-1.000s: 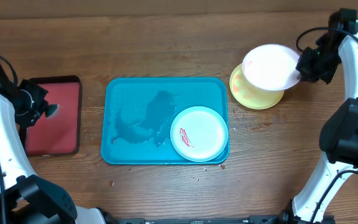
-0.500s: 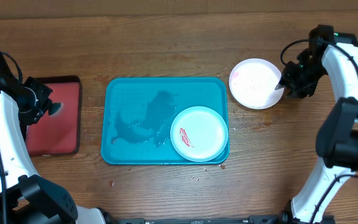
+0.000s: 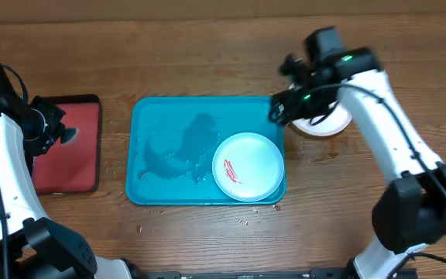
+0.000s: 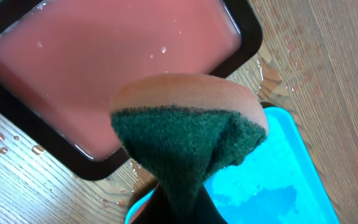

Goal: Clean dirty plates on tray and stack at the side
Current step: 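Stack the white plate onto the yellow plate right of the tray, then grasp the blue-rimmed white plate's rim with right gripper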

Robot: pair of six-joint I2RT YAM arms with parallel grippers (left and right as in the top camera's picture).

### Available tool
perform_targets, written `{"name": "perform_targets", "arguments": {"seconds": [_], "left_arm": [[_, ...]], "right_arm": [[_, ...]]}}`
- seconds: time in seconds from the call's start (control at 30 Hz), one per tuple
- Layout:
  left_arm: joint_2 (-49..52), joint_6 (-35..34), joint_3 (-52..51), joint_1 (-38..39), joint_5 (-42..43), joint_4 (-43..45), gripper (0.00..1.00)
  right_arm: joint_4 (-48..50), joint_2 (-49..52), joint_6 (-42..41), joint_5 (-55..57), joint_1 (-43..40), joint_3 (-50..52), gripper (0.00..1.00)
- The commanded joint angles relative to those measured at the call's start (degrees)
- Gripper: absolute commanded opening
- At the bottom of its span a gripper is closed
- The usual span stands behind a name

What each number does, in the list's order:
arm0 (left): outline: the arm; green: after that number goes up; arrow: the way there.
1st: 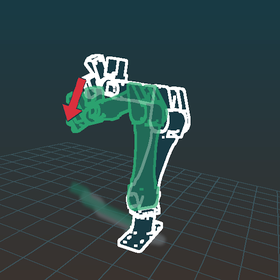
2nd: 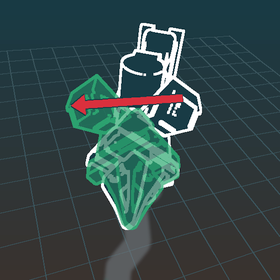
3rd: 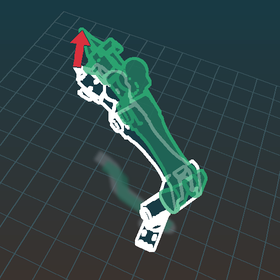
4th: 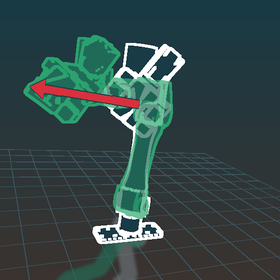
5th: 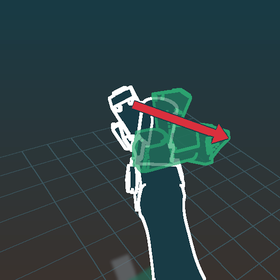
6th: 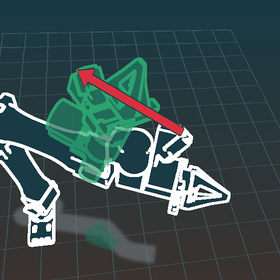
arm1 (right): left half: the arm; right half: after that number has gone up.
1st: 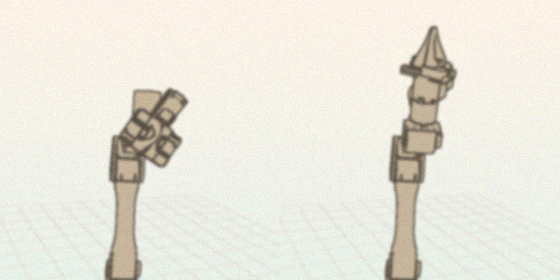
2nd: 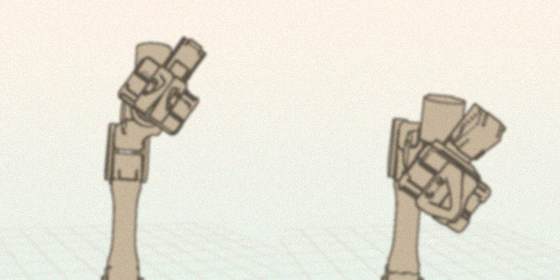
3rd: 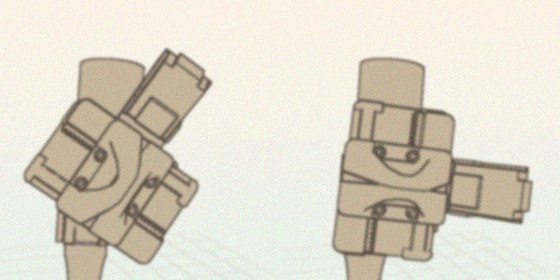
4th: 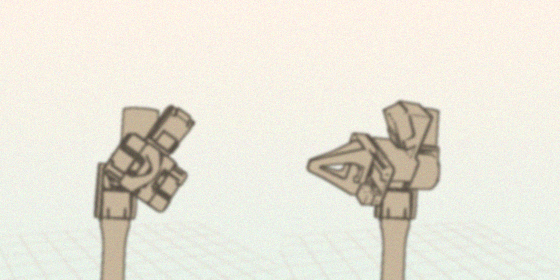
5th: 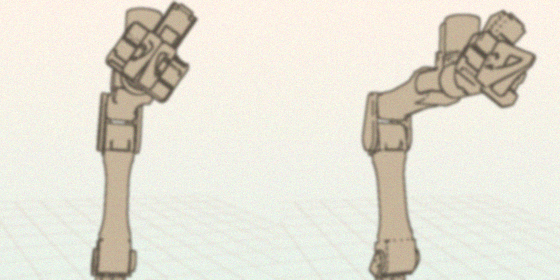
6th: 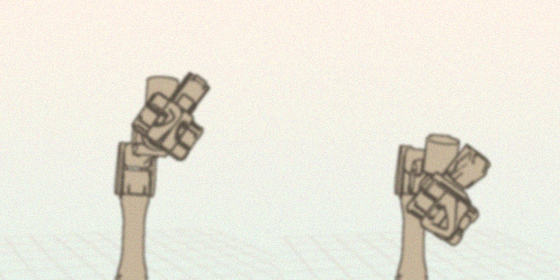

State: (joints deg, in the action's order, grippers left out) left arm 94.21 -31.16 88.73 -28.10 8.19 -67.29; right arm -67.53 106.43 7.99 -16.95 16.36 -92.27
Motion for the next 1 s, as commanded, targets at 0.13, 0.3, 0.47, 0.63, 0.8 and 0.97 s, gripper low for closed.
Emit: {"name": "perform_targets", "arguments": {"seconds": [0.13, 0.3, 0.47, 0.63, 0.8, 0.97], "left_arm": [[0.3, 1.4, -0.2, 0.2, 0.4, 0.3, 0.04], [0.3, 1.4, -0.2, 0.2, 0.4, 1.1, 0.04], [0.3, 1.4, -0.2, 0.4, 0.4, 1.1, 0.04], [0.3, 1.4, -0.2, 0.4, 0.4, 1.3, 0.04], [0.3, 1.4, -0.2, 0.4, 0.4, 1.3, 0.04], [0.3, 1.4, -0.2, 0.4, 0.4, 1.4, 0.04]], "right_arm": [[10.8, 0.3, -0.5, 4.3, 4.4, 11.6, 0.58], [14.4, 0.3, -0.4, 5.4, 5.4, 15.4, 0.48], [16.9, 0.4, -0.5, 5.4, 5.6, 18.2, 0.37], [20.2, 0.4, -0.5, 5.3, 5.6, 21.2, 0.36], [22.1, 0.4, -0.6, 5.2, 5.9, 22.6, 0.35], [22.5, 0.6, -1.2, 5.6, 6.9, 22.8, 0.34]]}}
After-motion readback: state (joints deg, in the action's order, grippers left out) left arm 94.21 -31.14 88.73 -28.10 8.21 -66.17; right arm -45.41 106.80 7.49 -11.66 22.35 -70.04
